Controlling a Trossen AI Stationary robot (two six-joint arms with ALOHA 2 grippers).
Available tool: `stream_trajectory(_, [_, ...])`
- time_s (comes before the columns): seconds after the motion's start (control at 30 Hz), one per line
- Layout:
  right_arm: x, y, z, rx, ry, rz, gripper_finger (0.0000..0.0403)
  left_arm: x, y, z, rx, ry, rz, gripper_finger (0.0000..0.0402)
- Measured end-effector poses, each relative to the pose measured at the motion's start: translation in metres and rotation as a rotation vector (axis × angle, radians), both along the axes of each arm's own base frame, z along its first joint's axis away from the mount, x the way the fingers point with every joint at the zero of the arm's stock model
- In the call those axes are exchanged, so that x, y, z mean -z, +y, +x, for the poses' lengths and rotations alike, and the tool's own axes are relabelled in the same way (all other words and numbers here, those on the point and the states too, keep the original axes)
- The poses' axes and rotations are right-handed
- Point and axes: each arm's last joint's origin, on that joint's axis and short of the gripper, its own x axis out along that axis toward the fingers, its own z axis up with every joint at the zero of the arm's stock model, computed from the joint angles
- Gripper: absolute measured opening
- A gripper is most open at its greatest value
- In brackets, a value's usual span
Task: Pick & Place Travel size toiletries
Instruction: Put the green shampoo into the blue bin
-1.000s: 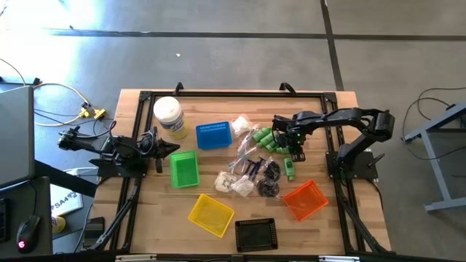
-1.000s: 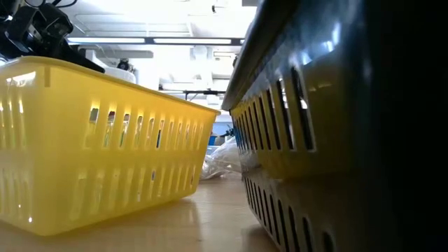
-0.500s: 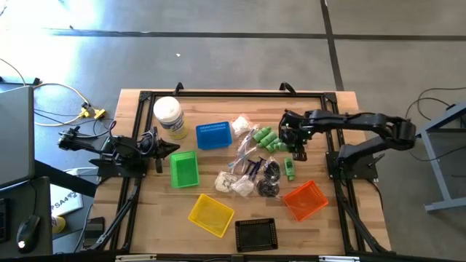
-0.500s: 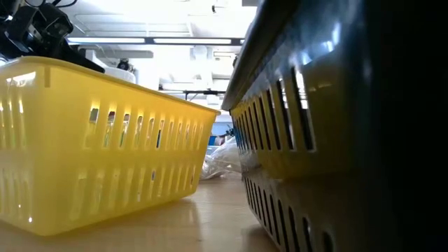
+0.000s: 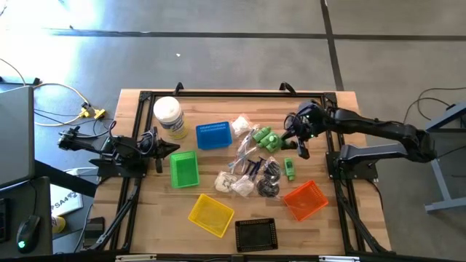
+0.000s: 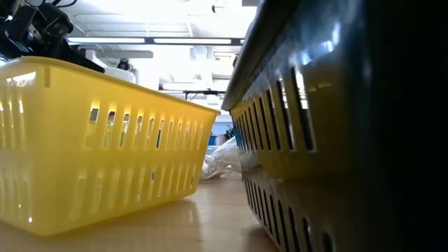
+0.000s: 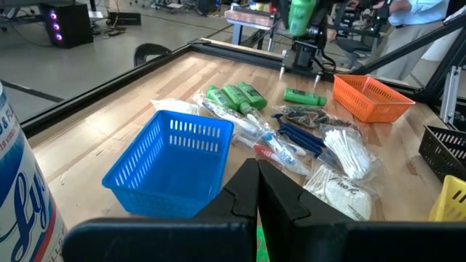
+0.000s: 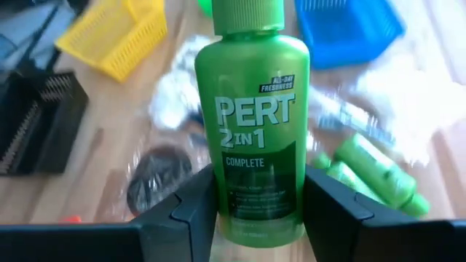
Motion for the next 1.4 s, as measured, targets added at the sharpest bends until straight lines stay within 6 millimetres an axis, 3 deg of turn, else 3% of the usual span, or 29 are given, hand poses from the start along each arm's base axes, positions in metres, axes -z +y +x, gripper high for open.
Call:
stream_trajectory(0.13, [-0.013,0.001,0.001,-0.014,-0.12,0.01,0.0157,0.0,0.0,0.0,0.0,0.0,0.0,0.0])
stream_trajectory(0.3, [-0.015,-0.003,0.006,0.057,-0.15,-0.03,0.0159,0.0,0.0,0.0,0.0,0.0,0.0,0.0])
stream_trajectory(0.57, [-0.012,-0.018,0.039,0.128,-0.277,-0.042,0.0158,0.0,0.0,0.0,0.0,-0.001,0.0,0.0])
stream_trajectory(0.73, [-0.004,-0.028,0.07,0.106,-0.245,-0.016,0.0159,0.0,0.0,0.0,-0.001,-0.001,0.0,0.0])
stream_trajectory(1.1, [-0.012,-0.055,0.151,0.069,-0.179,-0.039,0.0159,0.0,0.0,0.0,-0.002,-0.001,0.0,0.0])
stream_trajectory(1.4, [0.003,-0.076,0.209,0.024,-0.139,-0.026,0.016,0.0,0.0,0.0,-0.002,-0.002,0.0,0.0])
